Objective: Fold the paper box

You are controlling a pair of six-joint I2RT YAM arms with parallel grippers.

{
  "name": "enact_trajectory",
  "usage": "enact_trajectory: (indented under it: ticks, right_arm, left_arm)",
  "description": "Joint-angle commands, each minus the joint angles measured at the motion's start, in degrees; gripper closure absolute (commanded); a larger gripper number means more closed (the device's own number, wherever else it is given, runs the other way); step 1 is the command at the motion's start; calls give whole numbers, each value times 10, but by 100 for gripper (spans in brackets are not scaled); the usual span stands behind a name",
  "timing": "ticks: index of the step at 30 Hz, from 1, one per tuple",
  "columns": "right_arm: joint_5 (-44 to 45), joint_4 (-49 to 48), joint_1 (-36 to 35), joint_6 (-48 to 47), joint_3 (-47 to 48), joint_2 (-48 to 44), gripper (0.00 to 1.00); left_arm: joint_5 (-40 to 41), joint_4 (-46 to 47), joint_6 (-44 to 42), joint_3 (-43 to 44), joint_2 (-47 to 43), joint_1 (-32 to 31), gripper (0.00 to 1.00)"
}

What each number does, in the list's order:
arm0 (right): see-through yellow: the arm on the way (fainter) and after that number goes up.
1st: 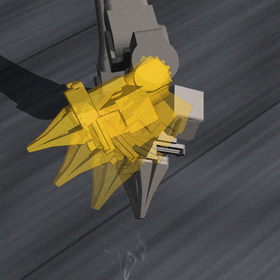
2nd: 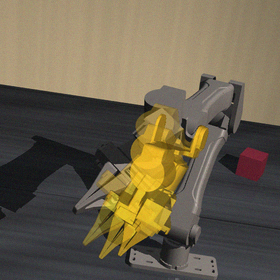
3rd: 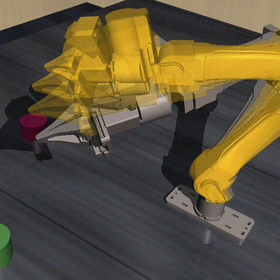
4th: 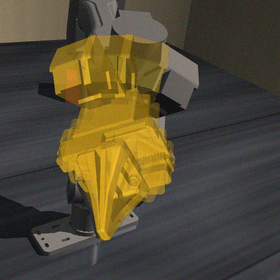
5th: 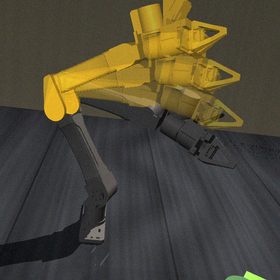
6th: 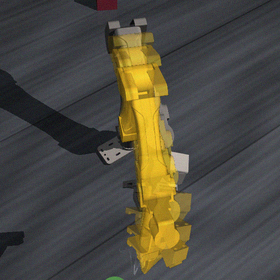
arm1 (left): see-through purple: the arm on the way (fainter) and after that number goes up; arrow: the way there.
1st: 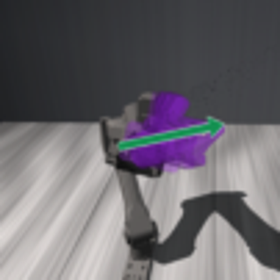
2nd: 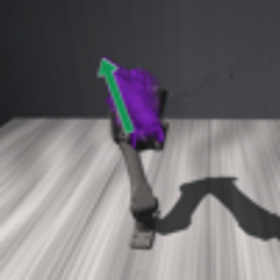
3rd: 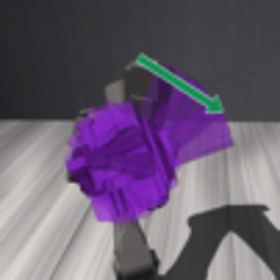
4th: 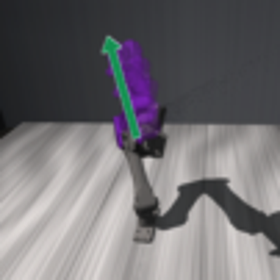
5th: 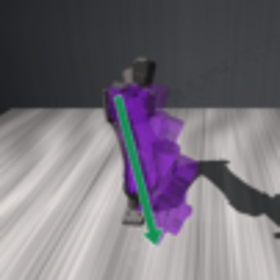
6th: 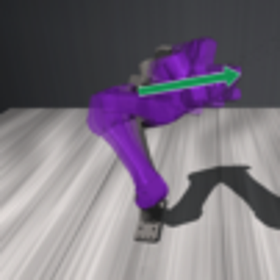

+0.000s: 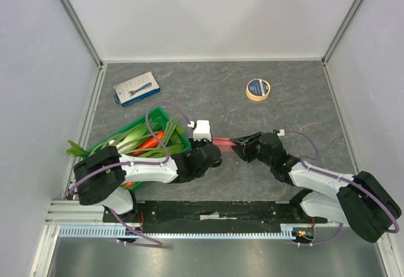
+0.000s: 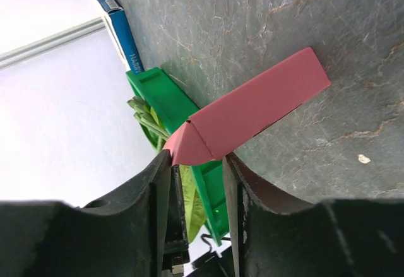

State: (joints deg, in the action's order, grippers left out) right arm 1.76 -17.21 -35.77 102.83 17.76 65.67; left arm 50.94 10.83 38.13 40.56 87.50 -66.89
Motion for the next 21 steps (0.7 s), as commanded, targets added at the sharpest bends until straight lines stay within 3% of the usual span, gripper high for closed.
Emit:
enact_trajectory:
  ticks: [1, 4, 12, 21]
  right_arm:
    - [32, -3, -3, 29, -30, 5, 58]
    - [35, -25, -3, 39, -42, 15, 58]
    - [48, -48, -3, 53, -65, 37, 58]
    - [56, -77, -3, 49, -68, 66, 58]
  left_arm:
    - [-84, -80, 1, -30, 32, -16, 98]
    - [-99, -59, -11, -43, 23, -16, 96]
    - [-159, -5, -53, -92, -36, -16, 63]
    - [-242, 22, -124, -115, -103, -14, 44]
